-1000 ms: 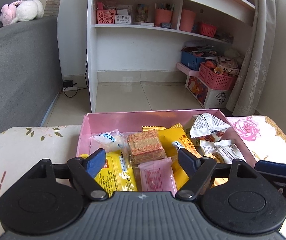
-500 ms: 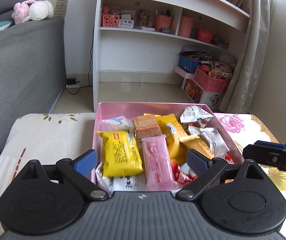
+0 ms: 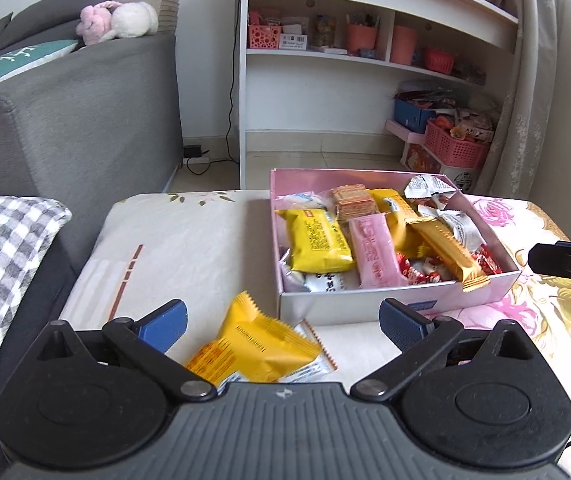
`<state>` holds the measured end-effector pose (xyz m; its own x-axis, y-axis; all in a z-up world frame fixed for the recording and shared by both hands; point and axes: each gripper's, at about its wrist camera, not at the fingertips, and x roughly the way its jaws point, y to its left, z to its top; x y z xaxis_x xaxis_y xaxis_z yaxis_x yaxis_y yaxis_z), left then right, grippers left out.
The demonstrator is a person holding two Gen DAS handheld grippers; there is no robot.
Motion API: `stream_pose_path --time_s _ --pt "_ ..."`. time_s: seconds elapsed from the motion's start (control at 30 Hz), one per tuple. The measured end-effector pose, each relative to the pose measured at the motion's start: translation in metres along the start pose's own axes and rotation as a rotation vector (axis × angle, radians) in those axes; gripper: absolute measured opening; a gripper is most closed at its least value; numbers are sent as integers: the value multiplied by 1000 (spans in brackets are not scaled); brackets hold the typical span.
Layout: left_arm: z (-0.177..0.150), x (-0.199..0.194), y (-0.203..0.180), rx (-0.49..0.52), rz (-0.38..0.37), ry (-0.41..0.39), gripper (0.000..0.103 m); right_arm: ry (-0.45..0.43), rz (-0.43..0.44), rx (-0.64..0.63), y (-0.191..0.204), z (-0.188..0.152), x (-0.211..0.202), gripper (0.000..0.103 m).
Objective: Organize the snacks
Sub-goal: 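Move left tool to the large yellow packet while right tool approaches orange-white packet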
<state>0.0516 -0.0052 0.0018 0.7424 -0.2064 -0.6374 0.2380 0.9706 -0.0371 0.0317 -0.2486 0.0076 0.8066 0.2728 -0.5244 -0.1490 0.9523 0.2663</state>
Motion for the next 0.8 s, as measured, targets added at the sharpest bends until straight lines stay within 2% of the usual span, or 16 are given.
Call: stream_pose_path --time_s 0.23,0.4,0.5,0.63,0.8 --pt "-16 8 19 122 -10 29 103 31 -12 -87 27 -17 4 98" --pt "-24 21 43 138 -71 80 102 64 2 -143 48 -27 17 98" --pt "-27 24 52 126 -139 97 96 91 6 -166 60 -33 30 98" --pt "-30 31 55 98 -196 143 75 123 17 -198 77 -41 49 98" --pt "-29 29 59 59 -189 168 52 153 11 -210 97 -49 72 98"
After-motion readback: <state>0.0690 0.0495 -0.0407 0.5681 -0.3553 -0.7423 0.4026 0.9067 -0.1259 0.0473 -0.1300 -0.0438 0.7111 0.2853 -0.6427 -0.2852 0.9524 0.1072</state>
